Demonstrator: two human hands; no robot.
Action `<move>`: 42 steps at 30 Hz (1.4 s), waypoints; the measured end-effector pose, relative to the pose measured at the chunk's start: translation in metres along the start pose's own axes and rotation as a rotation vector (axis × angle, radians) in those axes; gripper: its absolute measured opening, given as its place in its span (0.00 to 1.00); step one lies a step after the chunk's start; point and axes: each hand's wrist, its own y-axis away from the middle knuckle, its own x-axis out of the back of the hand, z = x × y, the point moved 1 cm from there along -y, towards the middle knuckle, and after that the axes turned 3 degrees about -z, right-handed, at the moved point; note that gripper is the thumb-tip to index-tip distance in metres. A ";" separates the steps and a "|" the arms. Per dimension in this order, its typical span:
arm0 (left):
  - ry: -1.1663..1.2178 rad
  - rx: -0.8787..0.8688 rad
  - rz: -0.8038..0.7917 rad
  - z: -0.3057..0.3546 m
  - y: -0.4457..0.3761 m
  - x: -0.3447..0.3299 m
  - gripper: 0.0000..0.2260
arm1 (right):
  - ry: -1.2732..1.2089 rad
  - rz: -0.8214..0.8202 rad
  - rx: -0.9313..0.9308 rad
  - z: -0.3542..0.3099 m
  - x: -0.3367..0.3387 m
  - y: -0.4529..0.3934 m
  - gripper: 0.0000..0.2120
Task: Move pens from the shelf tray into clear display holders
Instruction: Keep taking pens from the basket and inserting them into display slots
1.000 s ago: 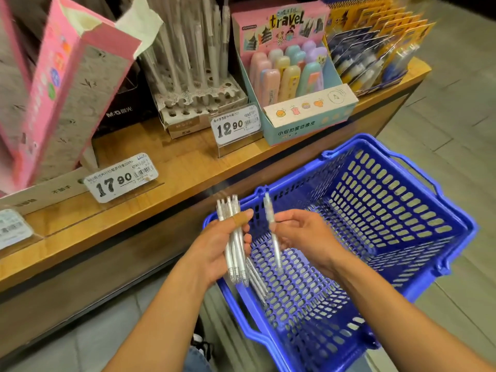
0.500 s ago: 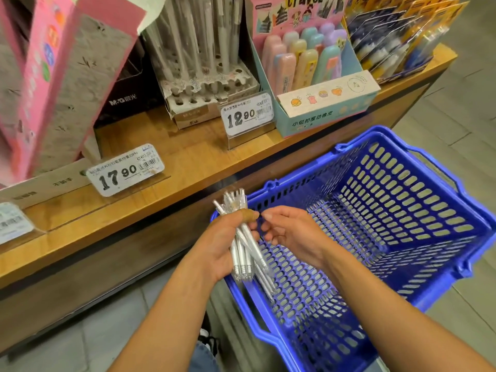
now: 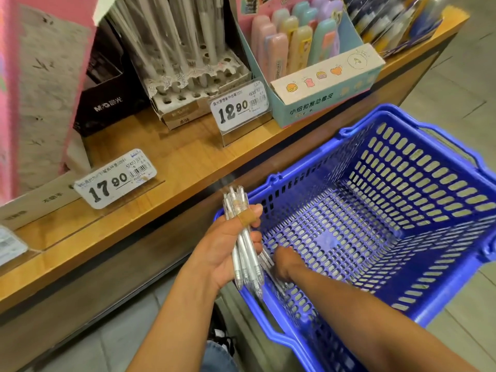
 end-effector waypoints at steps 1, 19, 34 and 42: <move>0.013 0.003 -0.008 0.000 0.000 0.000 0.18 | 0.000 -0.001 -0.010 0.000 -0.002 -0.001 0.05; 0.056 0.023 0.006 0.000 0.008 -0.009 0.13 | -1.089 0.170 0.235 0.000 0.116 0.162 0.07; 0.015 0.012 -0.081 -0.004 0.001 0.001 0.12 | -1.149 0.210 0.498 -0.047 0.120 0.185 0.04; 0.042 -0.038 -0.072 -0.003 0.002 0.002 0.14 | -0.716 0.198 0.124 0.003 0.090 0.065 0.05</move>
